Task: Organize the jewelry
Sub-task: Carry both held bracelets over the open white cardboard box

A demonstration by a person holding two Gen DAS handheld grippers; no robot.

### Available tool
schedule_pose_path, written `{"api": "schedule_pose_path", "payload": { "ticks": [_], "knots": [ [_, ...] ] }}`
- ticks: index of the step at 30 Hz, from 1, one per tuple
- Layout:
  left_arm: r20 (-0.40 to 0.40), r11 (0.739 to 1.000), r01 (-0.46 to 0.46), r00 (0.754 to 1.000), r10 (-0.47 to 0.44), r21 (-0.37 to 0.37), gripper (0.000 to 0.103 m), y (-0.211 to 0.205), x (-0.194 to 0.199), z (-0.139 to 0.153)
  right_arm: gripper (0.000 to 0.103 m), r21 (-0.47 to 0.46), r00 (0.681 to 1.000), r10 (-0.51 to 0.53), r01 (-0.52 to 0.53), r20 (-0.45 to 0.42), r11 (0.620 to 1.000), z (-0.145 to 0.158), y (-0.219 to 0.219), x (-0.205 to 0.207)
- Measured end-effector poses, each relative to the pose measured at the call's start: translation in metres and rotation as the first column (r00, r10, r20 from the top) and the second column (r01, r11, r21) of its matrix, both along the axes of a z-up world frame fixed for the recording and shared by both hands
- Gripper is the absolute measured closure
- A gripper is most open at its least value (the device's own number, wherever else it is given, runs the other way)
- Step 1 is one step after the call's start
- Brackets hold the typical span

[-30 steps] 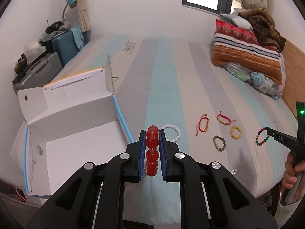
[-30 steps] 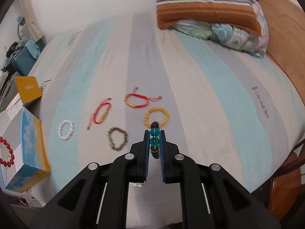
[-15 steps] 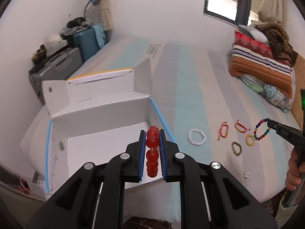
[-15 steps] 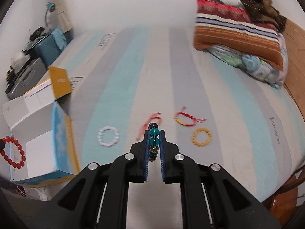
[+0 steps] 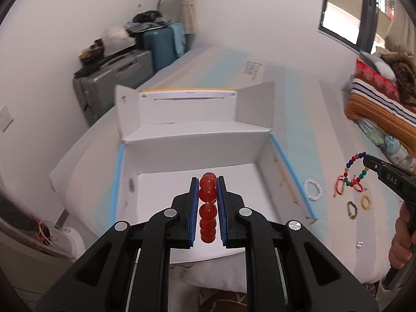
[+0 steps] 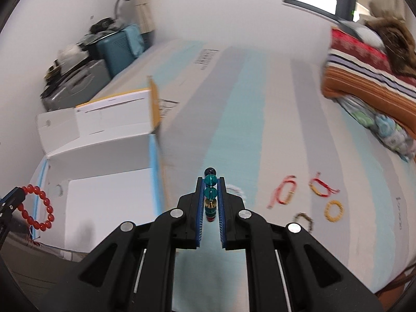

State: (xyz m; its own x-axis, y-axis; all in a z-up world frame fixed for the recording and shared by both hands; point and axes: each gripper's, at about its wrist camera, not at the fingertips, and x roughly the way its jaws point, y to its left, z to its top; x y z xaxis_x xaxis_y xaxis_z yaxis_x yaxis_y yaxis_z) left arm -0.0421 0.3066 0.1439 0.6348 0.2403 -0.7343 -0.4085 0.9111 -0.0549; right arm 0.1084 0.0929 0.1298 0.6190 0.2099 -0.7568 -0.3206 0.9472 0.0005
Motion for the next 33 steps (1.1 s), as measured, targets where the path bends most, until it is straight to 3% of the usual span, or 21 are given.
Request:
{"api": "schedule_pose_path", "payload": {
  "ticks": [9,16,25,33],
  "knots": [
    [-0.039,0.998,-0.065,0.997,0.065,-0.006,0.090,0.039,-0.016,-0.018,0.094,-0.002,0.992,0.128,-0.128,-0.006,0.992,-0.013,0.075,-0.014],
    [-0.090,0.996,-0.082,0.993,0.078,-0.038,0.090,0.056,-0.007,-0.050,0.094,-0.020,0.982,0.176,-0.178,-0.069,0.984,-0.050,0.117,-0.009],
    [-0.145,0.993,-0.087,0.987,0.076,-0.074,0.090,0.069,0.011,-0.090,0.094,-0.074,0.967,0.196,-0.210,-0.161,0.975,-0.104,0.144,0.002],
    [-0.183,0.993,-0.083,0.981,0.065,-0.090,0.090,0.073,0.026,-0.115,0.094,-0.091,0.958,0.191,-0.215,-0.216,0.972,-0.130,0.154,0.010]
  ]
}}
